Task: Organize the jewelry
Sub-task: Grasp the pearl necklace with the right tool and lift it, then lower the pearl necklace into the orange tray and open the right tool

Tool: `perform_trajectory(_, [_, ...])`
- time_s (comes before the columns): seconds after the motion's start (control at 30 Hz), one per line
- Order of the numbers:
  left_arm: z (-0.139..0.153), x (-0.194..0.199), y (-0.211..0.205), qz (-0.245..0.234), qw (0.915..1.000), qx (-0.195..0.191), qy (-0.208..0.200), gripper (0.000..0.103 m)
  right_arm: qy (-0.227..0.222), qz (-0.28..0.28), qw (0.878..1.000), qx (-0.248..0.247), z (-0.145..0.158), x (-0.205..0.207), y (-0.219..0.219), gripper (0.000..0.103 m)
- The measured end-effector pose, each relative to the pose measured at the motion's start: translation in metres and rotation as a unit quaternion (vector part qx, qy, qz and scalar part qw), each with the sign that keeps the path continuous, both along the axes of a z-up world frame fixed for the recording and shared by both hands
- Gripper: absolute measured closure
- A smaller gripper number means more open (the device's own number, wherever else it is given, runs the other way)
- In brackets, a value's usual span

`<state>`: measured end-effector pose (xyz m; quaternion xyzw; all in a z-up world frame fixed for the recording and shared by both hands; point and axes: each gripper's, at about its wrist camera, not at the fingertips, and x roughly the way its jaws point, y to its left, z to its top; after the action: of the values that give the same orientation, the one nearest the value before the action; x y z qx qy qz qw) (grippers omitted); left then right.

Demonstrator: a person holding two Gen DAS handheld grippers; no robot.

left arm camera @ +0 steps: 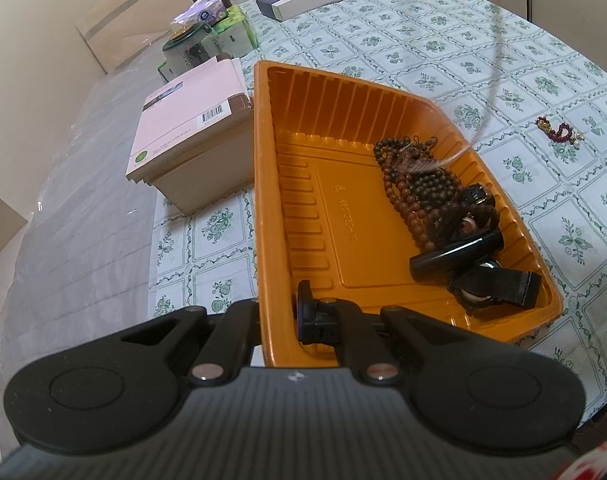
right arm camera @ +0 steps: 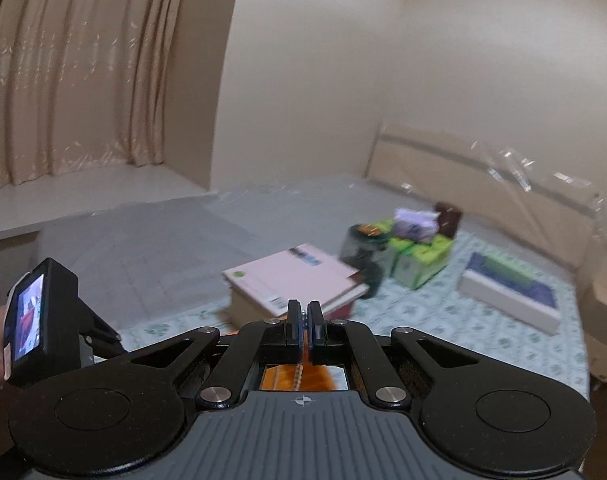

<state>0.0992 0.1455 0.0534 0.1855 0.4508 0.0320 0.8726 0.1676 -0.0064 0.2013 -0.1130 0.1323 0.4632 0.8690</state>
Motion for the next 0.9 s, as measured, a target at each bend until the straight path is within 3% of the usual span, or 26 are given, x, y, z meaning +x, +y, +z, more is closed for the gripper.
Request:
perform_trajectory(0.27, [0.000, -0.001, 0.000, 0.001, 1.0000, -0.002, -0.002, 0.100, 0.050, 0.007, 0.998, -0.046, -0.049, 0.026, 0.058, 0.101])
perform_trajectory(0.5, [0.000, 0.000, 0.001, 0.002, 1.0000, -0.002, -0.002, 0.100, 0.113, -0.028, 0.991, -0.063, -0.096, 0.059, 0.066, 0.101])
perform_trajectory(0.83, [0.000, 0.000, 0.001, 0.002, 1.0000, -0.002, -0.003, 0.100, 0.129, -0.041, 0.990, -0.031, -0.088, 0.064, 0.046, 0.099])
perform_trajectory(0.9, [0.000, 0.000, 0.001, 0.003, 1.0000, -0.003, -0.003, 0.100, 0.126, -0.052, 0.990, -0.024, -0.086, 0.063, 0.033, 0.089])
